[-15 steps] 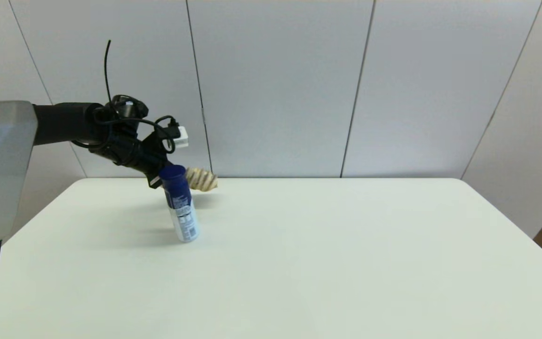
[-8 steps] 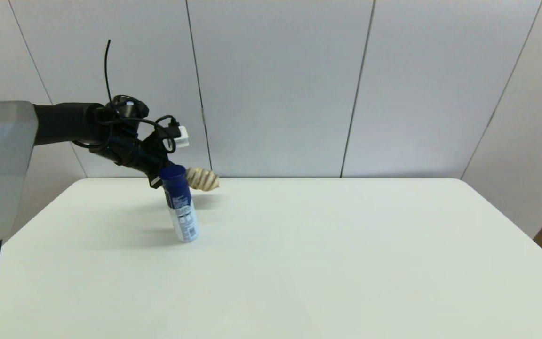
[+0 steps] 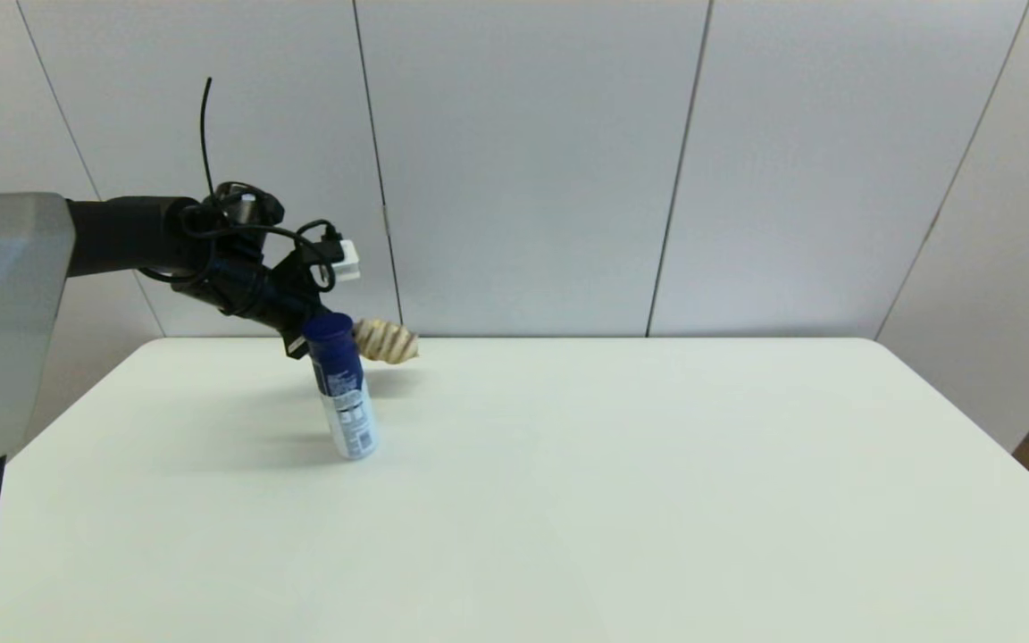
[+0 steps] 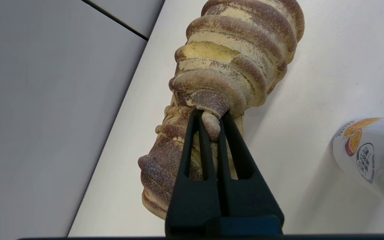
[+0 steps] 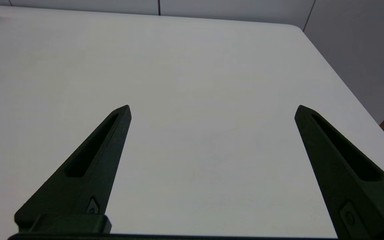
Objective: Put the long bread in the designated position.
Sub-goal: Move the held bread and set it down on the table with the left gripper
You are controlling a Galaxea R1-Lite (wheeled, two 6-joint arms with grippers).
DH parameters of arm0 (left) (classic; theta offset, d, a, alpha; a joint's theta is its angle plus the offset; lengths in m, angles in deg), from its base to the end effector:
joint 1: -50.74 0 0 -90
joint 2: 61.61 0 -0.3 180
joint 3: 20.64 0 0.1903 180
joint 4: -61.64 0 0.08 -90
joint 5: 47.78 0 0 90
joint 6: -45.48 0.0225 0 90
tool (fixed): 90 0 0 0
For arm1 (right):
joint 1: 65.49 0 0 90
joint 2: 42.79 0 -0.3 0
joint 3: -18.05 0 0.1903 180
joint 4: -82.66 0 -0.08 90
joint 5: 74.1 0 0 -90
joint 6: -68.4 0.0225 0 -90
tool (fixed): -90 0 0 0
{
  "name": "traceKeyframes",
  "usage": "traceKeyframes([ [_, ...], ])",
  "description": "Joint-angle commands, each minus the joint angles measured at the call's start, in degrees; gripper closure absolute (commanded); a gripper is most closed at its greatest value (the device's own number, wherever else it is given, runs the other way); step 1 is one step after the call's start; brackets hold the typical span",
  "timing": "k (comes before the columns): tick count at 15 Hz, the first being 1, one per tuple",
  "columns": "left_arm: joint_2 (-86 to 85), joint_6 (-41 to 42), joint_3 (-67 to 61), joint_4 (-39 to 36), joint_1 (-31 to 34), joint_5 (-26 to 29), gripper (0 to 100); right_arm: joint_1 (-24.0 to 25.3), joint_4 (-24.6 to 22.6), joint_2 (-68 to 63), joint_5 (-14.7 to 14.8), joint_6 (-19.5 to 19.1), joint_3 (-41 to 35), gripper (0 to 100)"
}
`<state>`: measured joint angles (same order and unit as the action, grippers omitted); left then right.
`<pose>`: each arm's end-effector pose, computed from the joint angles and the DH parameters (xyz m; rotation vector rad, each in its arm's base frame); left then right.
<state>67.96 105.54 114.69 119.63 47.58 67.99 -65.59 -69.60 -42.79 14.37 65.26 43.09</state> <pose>0.4406 -0.0341 0.1711 0.7743 0.5616 -0.8812 -0.0252 0.0006 0.0757 -0.0541 0.0464 0.0262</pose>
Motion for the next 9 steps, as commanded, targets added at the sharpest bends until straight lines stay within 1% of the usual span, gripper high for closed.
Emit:
traceKeyframes([
  [1,0.0,0.3,0.0,0.3,0.0,0.2,100,-0.1,0.0,-0.1,0.0,0.0,0.0,0],
  [8,0.2,0.3,-0.2,0.9,-0.1,1.0,100,0.0,0.0,-0.1,0.0,0.0,0.0,0],
  [9,0.2,0.3,-0.2,1.2,-0.1,1.2,0,0.0,0.0,-0.1,0.0,0.0,0.0,0],
])
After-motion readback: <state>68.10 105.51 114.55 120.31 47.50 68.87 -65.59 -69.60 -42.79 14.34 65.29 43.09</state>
